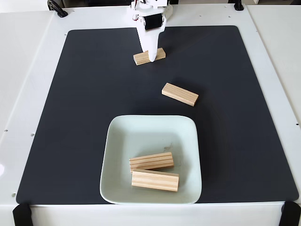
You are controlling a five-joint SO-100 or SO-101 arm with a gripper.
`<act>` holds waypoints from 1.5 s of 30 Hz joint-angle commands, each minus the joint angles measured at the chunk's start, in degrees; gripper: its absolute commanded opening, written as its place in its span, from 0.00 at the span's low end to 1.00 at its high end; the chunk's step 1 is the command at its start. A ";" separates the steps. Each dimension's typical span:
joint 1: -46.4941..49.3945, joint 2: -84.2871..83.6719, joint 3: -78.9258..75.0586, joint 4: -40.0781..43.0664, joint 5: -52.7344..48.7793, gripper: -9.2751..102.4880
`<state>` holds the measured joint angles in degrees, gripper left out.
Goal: Pick up the wooden block and place them on the plate.
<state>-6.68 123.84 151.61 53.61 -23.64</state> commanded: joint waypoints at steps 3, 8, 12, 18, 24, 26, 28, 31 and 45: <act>0.09 -0.44 -1.76 0.44 0.09 0.13; -1.05 1.49 -10.72 1.32 5.71 0.13; -2.20 0.62 -24.35 1.41 13.45 0.13; -4.39 -12.30 -47.99 6.59 18.19 0.13; -6.06 -31.03 -70.66 12.13 23.64 0.10; -6.15 -36.83 -77.52 11.78 24.87 0.07; -6.15 -42.54 -84.02 11.69 24.96 0.08; -6.06 -50.36 -93.25 11.87 24.96 0.08; -4.13 -70.31 -115.40 11.51 24.96 0.09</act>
<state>-11.43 53.53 39.99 65.57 0.97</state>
